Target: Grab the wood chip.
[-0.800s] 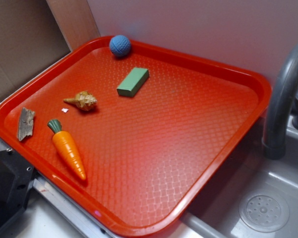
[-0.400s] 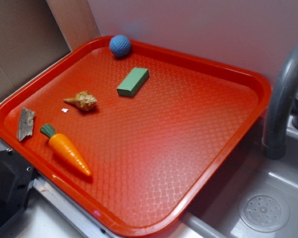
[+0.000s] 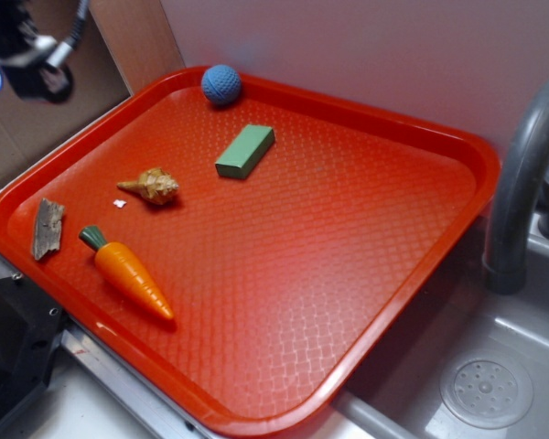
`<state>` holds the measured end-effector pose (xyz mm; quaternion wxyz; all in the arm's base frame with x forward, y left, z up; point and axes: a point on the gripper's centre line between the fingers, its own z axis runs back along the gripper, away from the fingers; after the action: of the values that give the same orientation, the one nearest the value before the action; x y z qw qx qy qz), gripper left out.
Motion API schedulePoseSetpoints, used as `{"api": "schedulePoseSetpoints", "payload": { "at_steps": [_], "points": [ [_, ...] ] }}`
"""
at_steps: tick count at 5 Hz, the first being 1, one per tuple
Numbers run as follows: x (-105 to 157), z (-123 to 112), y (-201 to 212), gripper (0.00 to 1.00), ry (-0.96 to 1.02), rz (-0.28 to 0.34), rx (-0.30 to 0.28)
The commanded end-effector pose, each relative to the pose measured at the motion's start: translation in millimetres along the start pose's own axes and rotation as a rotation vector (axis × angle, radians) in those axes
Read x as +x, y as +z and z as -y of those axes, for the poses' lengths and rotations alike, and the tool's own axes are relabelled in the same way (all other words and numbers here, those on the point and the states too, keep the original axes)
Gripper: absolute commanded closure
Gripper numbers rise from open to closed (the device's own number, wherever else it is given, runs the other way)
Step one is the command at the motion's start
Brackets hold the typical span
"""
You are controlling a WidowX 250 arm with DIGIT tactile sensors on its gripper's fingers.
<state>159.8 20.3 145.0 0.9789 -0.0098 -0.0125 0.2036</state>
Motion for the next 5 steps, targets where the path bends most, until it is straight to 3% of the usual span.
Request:
{"api": "schedulePoseSetpoints", "payload": {
  "at_steps": [1,2,5],
  "points": [
    [5,-46,-59,0.0,0.045,0.041,0.005],
    [3,-53,-70,0.0,0.011,0.076,0.024],
    [-1,-88,-108,0.0,0.066,0.017,0.003]
  ]
}}
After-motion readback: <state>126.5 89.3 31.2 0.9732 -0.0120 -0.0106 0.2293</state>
